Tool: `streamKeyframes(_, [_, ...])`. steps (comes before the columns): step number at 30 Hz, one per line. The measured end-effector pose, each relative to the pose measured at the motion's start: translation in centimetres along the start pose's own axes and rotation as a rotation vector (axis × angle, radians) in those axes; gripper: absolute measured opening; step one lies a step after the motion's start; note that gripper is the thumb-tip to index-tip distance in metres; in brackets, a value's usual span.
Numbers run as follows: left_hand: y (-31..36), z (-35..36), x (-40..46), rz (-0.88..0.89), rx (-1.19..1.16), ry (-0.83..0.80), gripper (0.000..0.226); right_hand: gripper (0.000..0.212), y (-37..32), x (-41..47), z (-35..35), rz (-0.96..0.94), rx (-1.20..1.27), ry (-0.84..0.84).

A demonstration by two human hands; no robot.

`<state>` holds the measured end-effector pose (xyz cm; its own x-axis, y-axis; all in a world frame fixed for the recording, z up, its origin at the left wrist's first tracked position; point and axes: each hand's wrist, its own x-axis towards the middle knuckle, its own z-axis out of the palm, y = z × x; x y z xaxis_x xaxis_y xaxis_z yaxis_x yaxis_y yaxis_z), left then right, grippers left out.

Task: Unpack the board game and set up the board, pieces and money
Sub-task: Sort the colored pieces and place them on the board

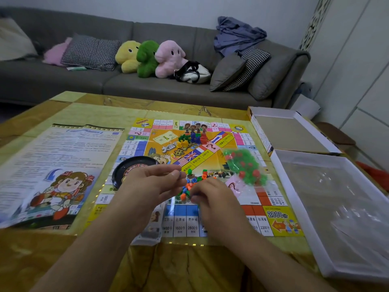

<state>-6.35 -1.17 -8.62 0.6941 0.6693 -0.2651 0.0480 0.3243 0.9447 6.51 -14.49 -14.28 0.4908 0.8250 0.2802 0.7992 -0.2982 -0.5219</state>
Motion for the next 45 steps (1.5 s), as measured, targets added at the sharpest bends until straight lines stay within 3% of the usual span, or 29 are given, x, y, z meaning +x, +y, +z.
streamKeyframes(5, [-0.2, 0.4, -0.1, -0.001, 0.003, -0.012, 0.019, 0.014, 0.5, 0.0, -1.4, 0.057, 0.112, 0.034])
streamKeyframes(13, [-0.6, 1.6, -1.2, 0.057, 0.126, -0.099, 0.019, 0.019, -1.4, -0.6, -4.9, 0.156, 0.561, 0.088])
streamKeyframes(34, [-1.0, 3.2, -2.0, 0.06, 0.185, -0.105, 0.023, 0.024, -1.2, -1.1, -5.7, 0.083, 0.445, 0.081])
streamKeyframes(45, [-0.9, 3.0, -2.3, -0.057, -0.035, -0.129, 0.019, 0.025, -1.5, -1.2, -6.1, 0.069, 0.46, 0.124])
